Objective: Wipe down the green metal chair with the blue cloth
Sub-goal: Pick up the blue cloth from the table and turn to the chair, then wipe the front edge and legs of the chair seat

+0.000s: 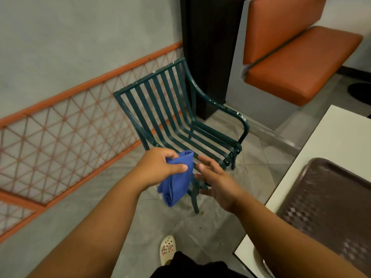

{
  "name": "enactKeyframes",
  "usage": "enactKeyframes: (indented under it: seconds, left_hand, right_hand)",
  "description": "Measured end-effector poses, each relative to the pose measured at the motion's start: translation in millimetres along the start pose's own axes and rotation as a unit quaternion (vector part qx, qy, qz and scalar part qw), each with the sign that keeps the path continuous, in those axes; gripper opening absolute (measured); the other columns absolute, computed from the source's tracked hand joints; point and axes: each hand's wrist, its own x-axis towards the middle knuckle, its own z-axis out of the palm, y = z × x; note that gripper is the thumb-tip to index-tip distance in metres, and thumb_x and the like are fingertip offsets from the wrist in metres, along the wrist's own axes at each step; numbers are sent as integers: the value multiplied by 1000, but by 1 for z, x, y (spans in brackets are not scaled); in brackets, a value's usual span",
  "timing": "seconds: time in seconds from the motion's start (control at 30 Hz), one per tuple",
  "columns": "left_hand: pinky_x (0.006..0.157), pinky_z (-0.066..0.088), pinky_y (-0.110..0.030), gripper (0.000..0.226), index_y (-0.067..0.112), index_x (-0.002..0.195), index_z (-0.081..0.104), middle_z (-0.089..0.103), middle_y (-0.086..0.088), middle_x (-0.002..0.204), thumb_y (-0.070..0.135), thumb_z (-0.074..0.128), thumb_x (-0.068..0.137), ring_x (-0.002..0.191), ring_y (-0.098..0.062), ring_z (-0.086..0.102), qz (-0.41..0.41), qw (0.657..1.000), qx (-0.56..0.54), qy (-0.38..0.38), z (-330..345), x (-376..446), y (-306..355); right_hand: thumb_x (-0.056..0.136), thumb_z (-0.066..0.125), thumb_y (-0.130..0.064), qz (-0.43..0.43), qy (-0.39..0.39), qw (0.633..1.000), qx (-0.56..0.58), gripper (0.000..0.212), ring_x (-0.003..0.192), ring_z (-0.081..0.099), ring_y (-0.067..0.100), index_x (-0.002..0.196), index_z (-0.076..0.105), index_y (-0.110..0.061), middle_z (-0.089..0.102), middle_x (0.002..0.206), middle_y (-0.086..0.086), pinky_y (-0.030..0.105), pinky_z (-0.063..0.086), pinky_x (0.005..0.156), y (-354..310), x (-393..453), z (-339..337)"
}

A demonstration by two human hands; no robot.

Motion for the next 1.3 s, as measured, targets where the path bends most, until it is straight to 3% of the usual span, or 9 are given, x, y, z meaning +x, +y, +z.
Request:
enactKeyframes:
  seconds: [0.17, 0.33, 0.53, 0.6, 0.67, 0.77, 0.93, 1.1, 1.3]
  left_hand:
    - [67, 49, -45, 41, 4, 77, 65, 65, -18, 77, 45, 62, 85, 72, -33, 61, -6, 996, 66, 55, -8, 21, 0]
    - [78, 55, -41, 49, 21, 68, 72, 70, 0, 78, 61, 49, 86, 77, -20, 65, -29, 999, -33, -3, -26, 42, 10]
    - [61, 48, -26, 12, 30, 98, 62, 62, 8, 81, 29, 63, 86, 72, -14, 59, 62, 996, 57, -26, -54, 72, -4]
    - [59, 49, -30, 44, 34, 117, 47, 60, 3, 84, 21, 68, 80, 68, -14, 59, 82, 994, 69, 1, -56, 80, -14]
    - [64, 52, -27, 51, 31, 119, 43, 61, 5, 92, 24, 72, 77, 72, -10, 61, 68, 997, 36, 22, -58, 89, -20]
    - [80, 53, -25, 37, 24, 114, 54, 64, 7, 108, 29, 71, 82, 88, -8, 63, 43, 997, -23, -57, -57, 105, -27]
    - [79, 53, -26, 27, 20, 120, 59, 66, -2, 103, 16, 51, 94, 86, -13, 64, 4, 982, -98, -164, -50, 131, -38]
    - [76, 51, -28, 20, 22, 111, 63, 67, -2, 106, 18, 52, 94, 84, -14, 61, -37, 982, -129, -136, -26, 158, -70]
    - [80, 53, -34, 8, 26, 98, 58, 62, 0, 101, 22, 57, 92, 89, -18, 61, -186, 972, -141, -7, 20, 186, -151]
  right_hand:
    - [96, 41, -54, 57, -36, 990, 128, 46, 137, 38, 27, 140, 42, -42, 42, 149, -5, 59, 34, 106, 3, 32, 21]
    - [96, 39, -54, 89, -67, 961, 254, 58, 124, 54, 34, 130, 59, -11, 59, 131, 20, 46, 41, 106, -12, 62, 45]
    - [99, 35, -50, 88, -32, 934, 345, 57, 120, 57, 34, 127, 62, -9, 61, 128, 19, 47, 42, 103, -25, 105, 64]
    - [99, 33, -51, 82, -12, 926, 368, 59, 118, 58, 34, 120, 67, -8, 63, 125, 18, 48, 41, 104, -29, 118, 69]
    - [98, 31, -51, 66, -8, 920, 386, 61, 109, 62, 33, 115, 69, -6, 66, 119, 18, 48, 44, 98, -33, 127, 74]
    - [95, 38, -52, 33, -9, 903, 429, 60, 102, 66, 35, 109, 72, -5, 66, 117, 21, 50, 52, 87, -38, 135, 76]
    - [93, 48, -49, 33, 11, 914, 404, 53, 113, 58, 35, 119, 66, -7, 63, 121, 20, 50, 42, 102, -26, 144, 60]
    - [90, 54, -33, 58, 117, 926, 354, 45, 108, 64, 35, 128, 58, -8, 64, 122, 22, 48, 54, 90, 11, 157, 27]
    - [98, 50, -25, 84, 295, 922, 236, 42, 91, 60, 42, 136, 42, -40, 57, 120, 21, 41, 51, 58, 88, 159, -29]
